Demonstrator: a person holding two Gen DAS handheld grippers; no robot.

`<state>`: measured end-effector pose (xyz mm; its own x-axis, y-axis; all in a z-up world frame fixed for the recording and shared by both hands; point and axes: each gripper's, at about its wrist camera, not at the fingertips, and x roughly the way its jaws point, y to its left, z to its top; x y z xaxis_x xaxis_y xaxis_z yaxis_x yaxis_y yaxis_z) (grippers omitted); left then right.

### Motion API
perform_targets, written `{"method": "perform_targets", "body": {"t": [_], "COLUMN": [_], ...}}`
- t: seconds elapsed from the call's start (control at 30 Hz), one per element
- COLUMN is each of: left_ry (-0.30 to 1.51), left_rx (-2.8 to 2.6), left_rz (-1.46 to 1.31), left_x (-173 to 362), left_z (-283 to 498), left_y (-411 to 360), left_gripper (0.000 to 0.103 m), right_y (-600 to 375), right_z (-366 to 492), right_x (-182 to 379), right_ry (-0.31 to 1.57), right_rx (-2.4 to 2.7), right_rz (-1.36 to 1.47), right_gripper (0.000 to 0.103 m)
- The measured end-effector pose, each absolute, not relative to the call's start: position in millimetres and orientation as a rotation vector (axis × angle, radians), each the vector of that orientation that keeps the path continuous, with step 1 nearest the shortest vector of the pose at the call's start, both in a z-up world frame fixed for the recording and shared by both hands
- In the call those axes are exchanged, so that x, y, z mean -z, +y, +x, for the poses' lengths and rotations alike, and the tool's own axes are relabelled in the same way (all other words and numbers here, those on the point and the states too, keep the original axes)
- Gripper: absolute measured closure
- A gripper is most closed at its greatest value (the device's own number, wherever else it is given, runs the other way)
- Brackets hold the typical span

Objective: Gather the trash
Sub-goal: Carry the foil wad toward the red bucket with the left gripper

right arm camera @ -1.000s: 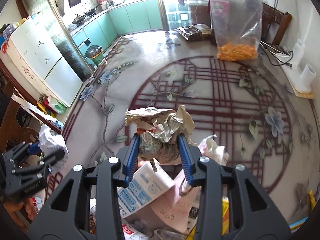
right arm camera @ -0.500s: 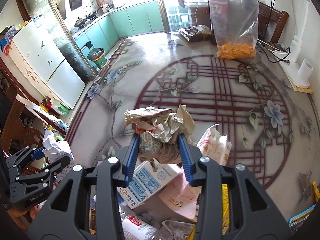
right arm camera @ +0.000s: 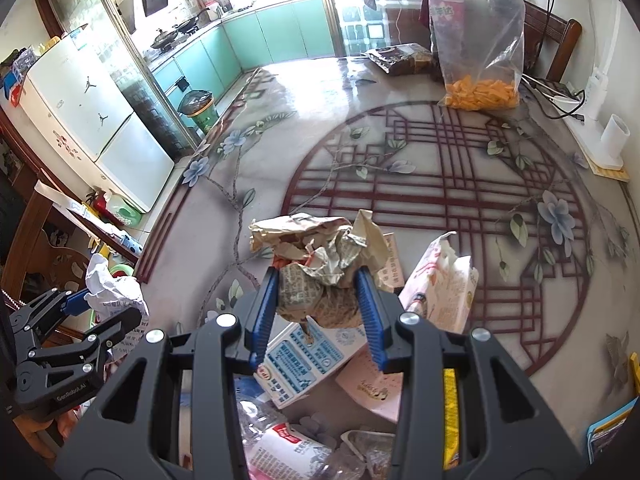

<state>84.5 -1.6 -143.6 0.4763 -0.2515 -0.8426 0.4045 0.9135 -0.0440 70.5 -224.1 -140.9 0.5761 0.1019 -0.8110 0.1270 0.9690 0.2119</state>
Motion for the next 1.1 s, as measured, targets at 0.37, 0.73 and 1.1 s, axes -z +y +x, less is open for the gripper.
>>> {"method": "perform_targets", "body": {"t": [0.37, 0.73, 1.1], "left_ry": [0.988, 0.999, 0.994], "left_rx": [0.465, 0.513, 0.521], "left_rz": [0.166, 0.168, 0.166], "left_x": [146.7, 152.0, 153.5], "left_z": [89.4, 92.2, 100.6], "left_y": [40.5, 87.0, 122.7], "left_gripper": [0.049, 0.049, 0.049], "right_y": [-183.6, -133.6, -95.6], "right_z": [60.4, 50.9, 50.6], "right_x": [140.9, 139.5, 138.2], "right_ry": [0.973, 0.981, 0.978], "right_rx": [0.083, 0.125, 0.147], "right_rz": [0.240, 0.236, 0.241], "right_gripper": [0.064, 0.064, 0.064]}}
